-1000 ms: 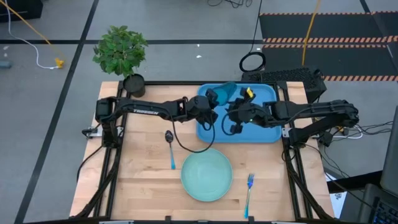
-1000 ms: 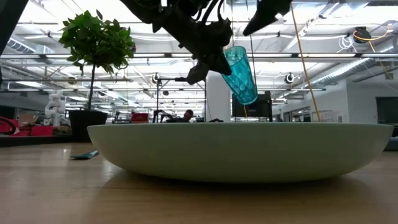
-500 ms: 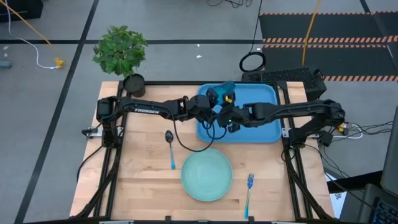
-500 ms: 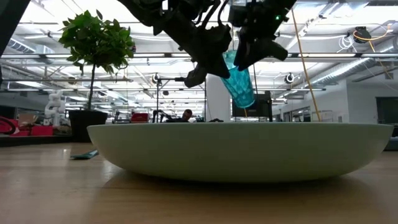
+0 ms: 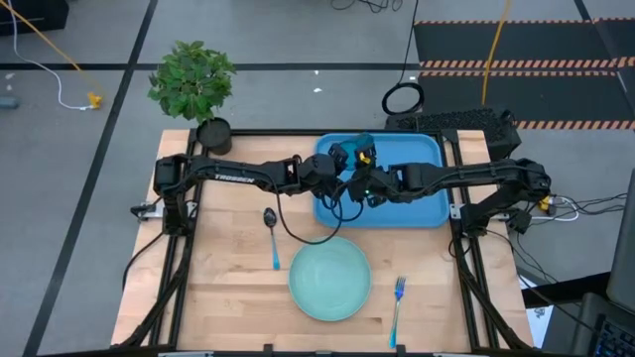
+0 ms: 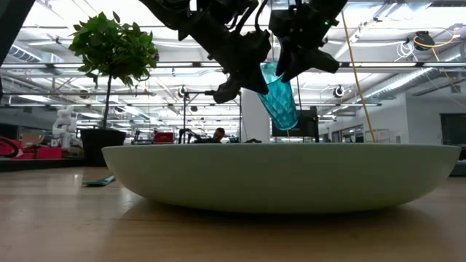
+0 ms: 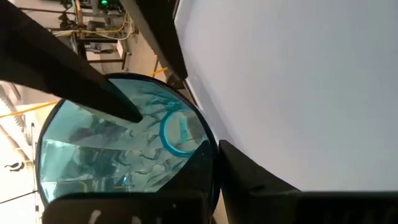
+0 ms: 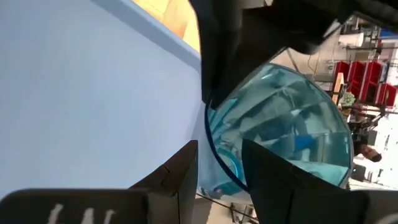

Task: Pick and place plate/cup/fork/spoon on tray
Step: Put the blue glass in the top right corner of the blue serving tray

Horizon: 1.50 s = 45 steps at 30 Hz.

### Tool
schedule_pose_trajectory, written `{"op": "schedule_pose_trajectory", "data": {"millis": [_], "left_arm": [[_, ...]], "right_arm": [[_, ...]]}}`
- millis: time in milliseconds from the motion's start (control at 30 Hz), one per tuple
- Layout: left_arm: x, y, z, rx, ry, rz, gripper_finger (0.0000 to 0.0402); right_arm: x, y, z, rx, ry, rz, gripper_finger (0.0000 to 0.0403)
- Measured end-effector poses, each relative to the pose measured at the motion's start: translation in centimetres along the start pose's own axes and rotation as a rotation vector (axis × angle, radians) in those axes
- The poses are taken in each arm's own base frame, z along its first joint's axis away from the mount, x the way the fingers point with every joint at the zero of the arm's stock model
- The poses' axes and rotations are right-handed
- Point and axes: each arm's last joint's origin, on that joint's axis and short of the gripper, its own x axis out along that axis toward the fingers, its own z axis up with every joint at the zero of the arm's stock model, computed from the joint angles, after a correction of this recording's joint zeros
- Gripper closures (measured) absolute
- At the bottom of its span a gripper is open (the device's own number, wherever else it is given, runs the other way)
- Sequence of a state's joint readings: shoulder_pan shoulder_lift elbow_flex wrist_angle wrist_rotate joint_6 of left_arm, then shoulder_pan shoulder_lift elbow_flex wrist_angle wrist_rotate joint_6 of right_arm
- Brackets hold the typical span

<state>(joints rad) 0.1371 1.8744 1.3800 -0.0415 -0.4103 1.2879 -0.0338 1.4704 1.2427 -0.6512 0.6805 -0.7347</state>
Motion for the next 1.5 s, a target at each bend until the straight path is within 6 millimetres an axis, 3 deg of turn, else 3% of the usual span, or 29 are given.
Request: {"op": "schedule_pose_trajectory", "data": {"millis": [367, 567, 767, 967, 1167, 1500], "left_arm": [[-0.3, -0.5, 0.5, 0.033, -0.003, -0.033, 0.038], [-0.5, -0.6, 1.1, 0.069, -0.018, -0.029, 0.0394], [-1.2, -1.0, 2.5, 0.149, -0.049, -0.013, 0.0375], [-1.3, -1.0, 2.7, 0.169, -0.045, -0.006, 0.039], [-1.3, -1.0, 2.9, 0.178, -0.051, -0.005, 0.0379], [-1.4, -0.8, 3.0, 0.185, -0.066, 0.015, 0.0375]], "right_arm": [[-0.1, 0.5, -0.5, -0.157, 0.041, 0.05, 0.0286], [-0.2, 0.7, -0.7, -0.192, 0.05, 0.071, 0.0318], [-0.1, 0.9, -1.1, -0.262, 0.046, 0.128, 0.0344], [-0.3, 1.1, -0.9, -0.282, 0.039, 0.133, 0.0335], [-0.3, 1.3, -1.0, -0.301, 0.048, 0.142, 0.0328], [-0.5, 1.3, -1.2, -0.315, 0.053, 0.149, 0.0396]]}}
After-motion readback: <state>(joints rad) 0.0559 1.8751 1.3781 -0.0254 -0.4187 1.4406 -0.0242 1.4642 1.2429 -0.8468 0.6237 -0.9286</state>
